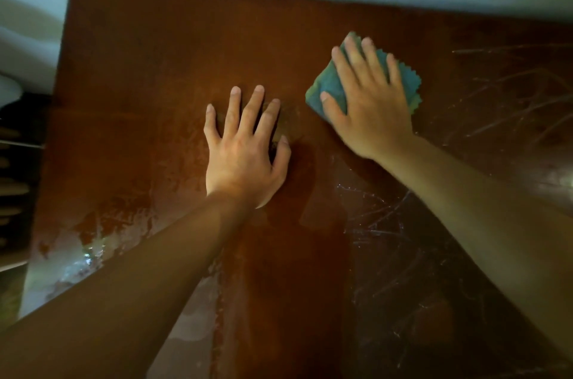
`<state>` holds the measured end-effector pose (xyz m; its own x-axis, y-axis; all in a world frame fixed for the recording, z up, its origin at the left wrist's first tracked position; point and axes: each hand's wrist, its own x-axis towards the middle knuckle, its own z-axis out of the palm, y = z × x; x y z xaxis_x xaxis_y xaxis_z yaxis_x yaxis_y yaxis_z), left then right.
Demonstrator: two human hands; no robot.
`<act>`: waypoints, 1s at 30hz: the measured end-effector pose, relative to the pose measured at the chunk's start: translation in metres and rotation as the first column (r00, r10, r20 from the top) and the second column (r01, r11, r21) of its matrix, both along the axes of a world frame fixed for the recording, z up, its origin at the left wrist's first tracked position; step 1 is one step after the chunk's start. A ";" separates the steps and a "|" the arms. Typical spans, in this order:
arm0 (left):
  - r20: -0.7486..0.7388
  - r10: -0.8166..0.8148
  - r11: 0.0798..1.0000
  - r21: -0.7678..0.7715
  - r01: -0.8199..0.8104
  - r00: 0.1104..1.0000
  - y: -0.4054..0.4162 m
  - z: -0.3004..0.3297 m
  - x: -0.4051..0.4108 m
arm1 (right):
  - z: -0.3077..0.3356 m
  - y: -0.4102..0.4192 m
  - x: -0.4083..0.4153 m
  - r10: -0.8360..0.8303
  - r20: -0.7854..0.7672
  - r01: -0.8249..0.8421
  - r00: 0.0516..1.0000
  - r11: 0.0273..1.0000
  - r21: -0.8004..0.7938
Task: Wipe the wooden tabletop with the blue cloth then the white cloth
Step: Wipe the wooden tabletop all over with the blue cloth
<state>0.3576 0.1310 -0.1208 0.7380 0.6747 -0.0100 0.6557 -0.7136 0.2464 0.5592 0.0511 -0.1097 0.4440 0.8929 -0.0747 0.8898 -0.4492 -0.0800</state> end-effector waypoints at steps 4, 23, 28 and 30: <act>-0.004 -0.005 1.000 -0.007 0.005 1.000 0.000 0.001 -0.001 | -0.004 -0.044 -0.065 0.076 -0.015 -0.076 0.997 0.997 -0.015; -0.033 -0.012 0.999 -0.046 0.011 0.999 0.000 0.004 -0.001 | 0.001 -0.040 -0.058 0.172 -0.043 -0.176 0.984 0.979 -0.103; -0.009 -0.003 0.999 -0.040 0.003 1.000 0.000 0.005 -0.001 | 0.000 -0.093 -0.097 0.198 -0.068 -0.202 0.978 0.978 -0.058; -0.006 -0.003 0.999 -0.038 0.003 1.000 0.000 0.005 -0.001 | -0.002 -0.099 -0.097 0.219 -0.045 -0.221 0.975 0.974 -0.052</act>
